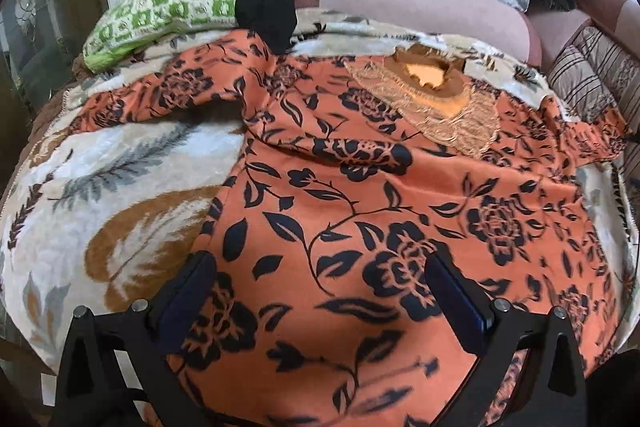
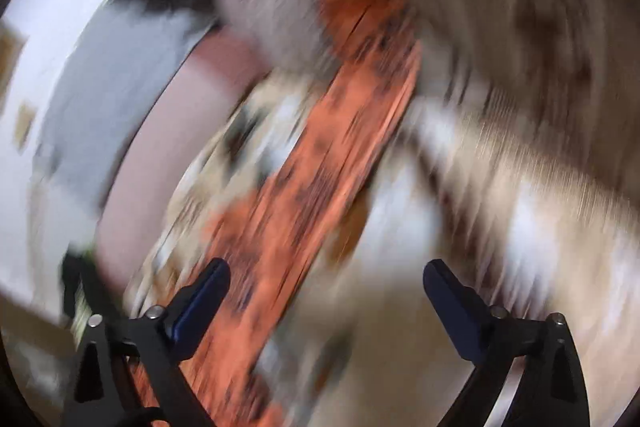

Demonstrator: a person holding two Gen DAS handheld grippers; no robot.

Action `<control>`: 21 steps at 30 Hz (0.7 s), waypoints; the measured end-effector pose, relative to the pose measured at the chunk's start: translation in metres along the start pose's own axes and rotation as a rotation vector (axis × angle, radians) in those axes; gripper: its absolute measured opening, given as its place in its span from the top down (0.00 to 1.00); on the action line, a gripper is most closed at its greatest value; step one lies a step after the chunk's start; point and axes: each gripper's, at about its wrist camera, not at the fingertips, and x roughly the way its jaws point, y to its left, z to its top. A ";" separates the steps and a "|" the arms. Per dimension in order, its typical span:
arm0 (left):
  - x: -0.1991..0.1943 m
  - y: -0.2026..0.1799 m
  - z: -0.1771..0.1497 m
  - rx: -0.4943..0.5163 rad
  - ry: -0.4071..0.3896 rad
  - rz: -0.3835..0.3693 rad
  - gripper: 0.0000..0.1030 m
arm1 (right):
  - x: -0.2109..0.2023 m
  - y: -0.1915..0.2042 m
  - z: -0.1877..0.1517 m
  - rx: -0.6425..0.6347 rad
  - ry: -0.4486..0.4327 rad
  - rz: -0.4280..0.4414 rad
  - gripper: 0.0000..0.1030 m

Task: Fold small clothes
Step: 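Grasp the blouse sleeve with the right gripper and lift it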

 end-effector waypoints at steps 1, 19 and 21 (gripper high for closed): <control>0.005 -0.001 0.001 -0.003 0.015 0.005 0.00 | 0.009 -0.003 0.020 -0.002 -0.017 -0.030 0.06; 0.014 0.016 0.003 -0.067 -0.010 -0.008 0.00 | -0.001 0.146 0.039 -0.350 -0.151 0.068 0.92; 0.006 0.022 0.005 -0.092 -0.028 -0.021 0.00 | -0.033 0.208 -0.004 -0.497 -0.172 0.177 0.92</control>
